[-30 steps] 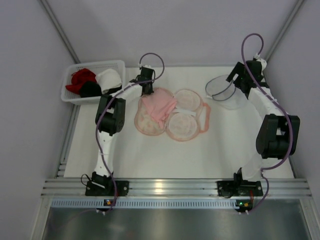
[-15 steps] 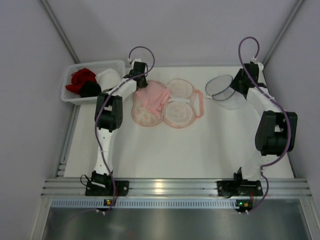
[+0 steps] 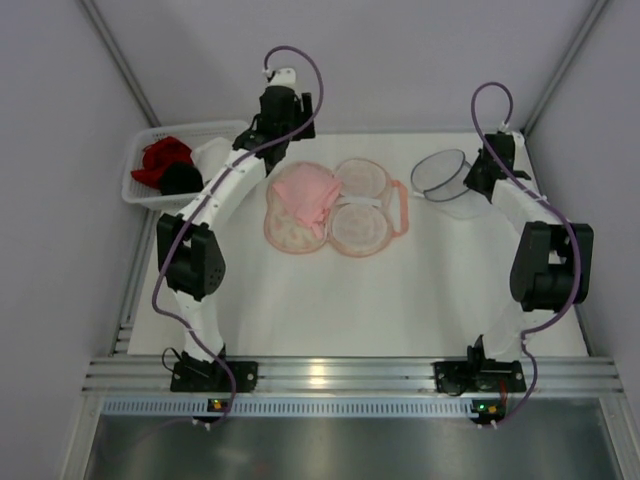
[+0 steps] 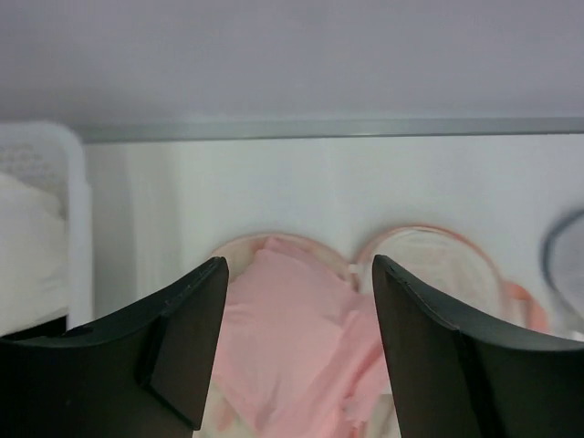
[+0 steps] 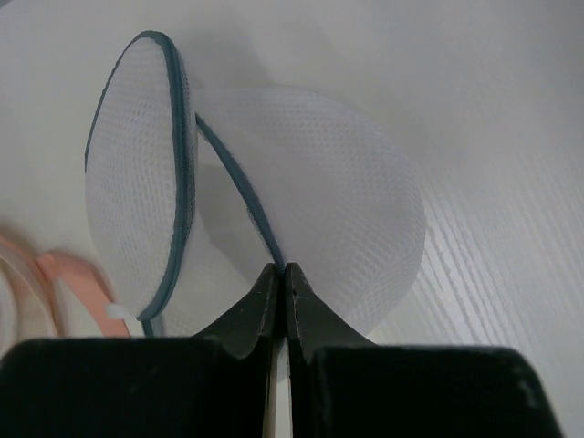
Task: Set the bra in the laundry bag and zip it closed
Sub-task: Open the laundry bag at the center of the board.
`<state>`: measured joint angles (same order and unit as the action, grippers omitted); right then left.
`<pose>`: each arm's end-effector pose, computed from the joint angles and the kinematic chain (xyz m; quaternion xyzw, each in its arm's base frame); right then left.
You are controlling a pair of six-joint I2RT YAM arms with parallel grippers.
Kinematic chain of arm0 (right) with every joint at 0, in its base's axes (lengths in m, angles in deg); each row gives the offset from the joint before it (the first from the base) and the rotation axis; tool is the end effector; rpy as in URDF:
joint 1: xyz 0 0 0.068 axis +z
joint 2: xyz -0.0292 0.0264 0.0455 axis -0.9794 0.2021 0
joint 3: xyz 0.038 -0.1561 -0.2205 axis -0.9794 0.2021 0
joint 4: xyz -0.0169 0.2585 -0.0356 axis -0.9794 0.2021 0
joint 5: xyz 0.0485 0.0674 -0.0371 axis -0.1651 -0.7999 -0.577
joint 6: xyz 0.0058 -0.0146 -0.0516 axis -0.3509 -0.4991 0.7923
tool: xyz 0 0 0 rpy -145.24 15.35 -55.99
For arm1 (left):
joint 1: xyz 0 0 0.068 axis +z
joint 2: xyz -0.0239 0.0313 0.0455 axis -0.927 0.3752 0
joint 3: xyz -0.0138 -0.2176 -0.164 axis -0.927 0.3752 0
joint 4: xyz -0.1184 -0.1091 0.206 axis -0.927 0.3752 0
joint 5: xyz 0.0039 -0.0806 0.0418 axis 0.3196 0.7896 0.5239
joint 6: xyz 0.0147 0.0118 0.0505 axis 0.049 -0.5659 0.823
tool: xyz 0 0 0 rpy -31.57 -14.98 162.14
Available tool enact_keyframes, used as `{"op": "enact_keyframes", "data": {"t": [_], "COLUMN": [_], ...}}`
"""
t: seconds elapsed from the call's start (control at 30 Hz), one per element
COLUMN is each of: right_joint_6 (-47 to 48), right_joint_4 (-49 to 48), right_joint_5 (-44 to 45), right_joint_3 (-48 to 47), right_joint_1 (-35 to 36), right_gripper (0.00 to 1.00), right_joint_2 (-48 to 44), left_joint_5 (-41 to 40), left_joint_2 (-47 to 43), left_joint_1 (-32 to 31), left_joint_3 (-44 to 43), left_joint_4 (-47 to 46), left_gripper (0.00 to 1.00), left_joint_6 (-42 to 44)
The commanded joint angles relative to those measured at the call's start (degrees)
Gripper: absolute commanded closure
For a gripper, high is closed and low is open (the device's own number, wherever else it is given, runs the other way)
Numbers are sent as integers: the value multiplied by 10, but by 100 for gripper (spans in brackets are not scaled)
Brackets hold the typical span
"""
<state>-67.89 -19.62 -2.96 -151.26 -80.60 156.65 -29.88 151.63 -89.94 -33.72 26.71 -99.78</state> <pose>0.3935 -0.0223 0.2438 0.2338 0.8742 -0.0130 0.4254 0.4431 -0.1689 0.3459 -0.0148 0.8299 -0.0663 0.5538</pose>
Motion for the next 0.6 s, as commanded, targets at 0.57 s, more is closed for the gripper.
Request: {"op": "enact_keyframes", "data": {"t": [0.57], "right_joint_6": [-71], "right_joint_4": [-13], "right_joint_5": [-85], "right_joint_3": [288], "right_joint_1": [11], "right_gripper": [100], "right_joint_2": [-354], "left_joint_5": [169], "left_joint_2": [79], "left_joint_1": [-308], "left_joint_3": [63], "left_joint_4": [-161], "left_gripper": [22], "left_joint_6": [62]}}
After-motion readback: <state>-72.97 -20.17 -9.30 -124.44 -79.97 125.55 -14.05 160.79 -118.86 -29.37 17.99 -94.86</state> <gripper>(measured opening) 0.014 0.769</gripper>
